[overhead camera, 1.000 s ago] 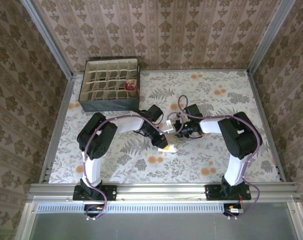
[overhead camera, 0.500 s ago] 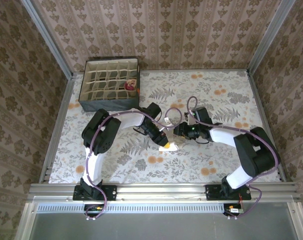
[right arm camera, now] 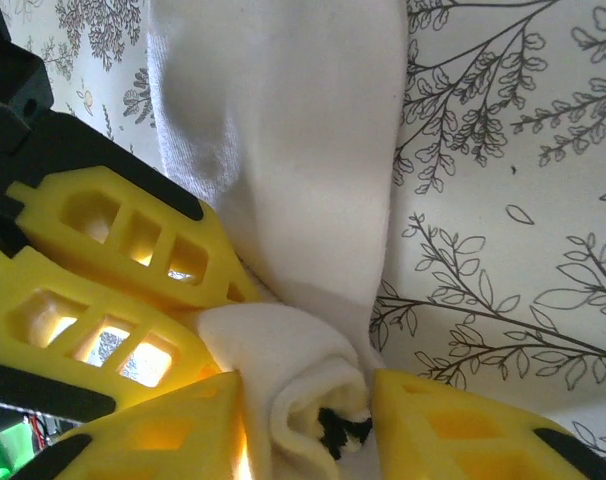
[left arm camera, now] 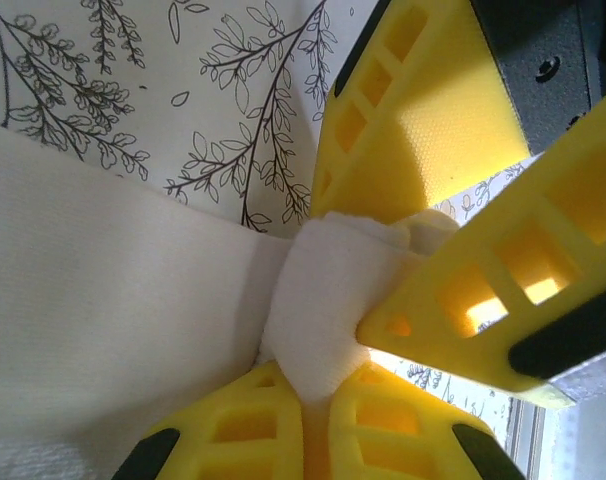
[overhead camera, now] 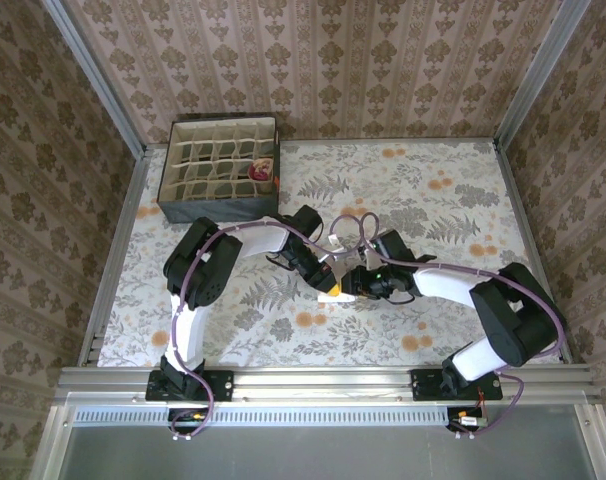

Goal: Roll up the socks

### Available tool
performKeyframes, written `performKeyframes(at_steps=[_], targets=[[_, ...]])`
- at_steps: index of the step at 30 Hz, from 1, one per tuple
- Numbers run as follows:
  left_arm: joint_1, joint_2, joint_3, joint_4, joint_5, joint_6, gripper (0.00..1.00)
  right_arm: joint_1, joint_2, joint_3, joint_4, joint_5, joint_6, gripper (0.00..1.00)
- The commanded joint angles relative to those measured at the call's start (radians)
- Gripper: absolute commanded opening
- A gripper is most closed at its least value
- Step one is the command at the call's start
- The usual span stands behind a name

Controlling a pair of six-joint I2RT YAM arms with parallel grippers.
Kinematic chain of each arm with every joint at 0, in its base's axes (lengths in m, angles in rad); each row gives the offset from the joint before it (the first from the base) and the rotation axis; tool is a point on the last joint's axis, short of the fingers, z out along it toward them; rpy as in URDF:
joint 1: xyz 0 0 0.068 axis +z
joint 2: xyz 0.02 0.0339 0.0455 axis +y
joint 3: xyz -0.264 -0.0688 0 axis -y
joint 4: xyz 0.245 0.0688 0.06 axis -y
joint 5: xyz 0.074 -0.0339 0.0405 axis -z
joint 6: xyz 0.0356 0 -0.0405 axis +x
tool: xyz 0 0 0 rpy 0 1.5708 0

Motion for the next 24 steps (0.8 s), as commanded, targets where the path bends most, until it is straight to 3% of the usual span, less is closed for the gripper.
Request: performKeyframes(at_steps=[1, 3, 8, 14, 24], targets=[[0.010, 0.041, -0.068, 0.031, -0.191, 0.010, 0.00, 0.009, 0.038, 0.025, -0.090, 0.062, -0.014, 0.30], [0.009, 0.026, -0.085, 0.055, -0.191, 0.016, 0.00, 0.009, 0.054, 0.038, -0.097, 0.063, -0.015, 0.21], [-0.004, -0.066, -0.163, 0.165, -0.237, 0.068, 0.15, 0.018, 0.075, 0.063, -0.128, 0.071, -0.023, 0.00], [-0.014, -0.242, -0.280, 0.349, -0.254, 0.196, 0.31, 0.034, 0.086, 0.081, -0.177, 0.103, -0.029, 0.00], [-0.016, -0.455, -0.422, 0.542, -0.299, 0.353, 0.40, 0.045, 0.068, 0.085, -0.189, 0.118, -0.034, 0.00]])
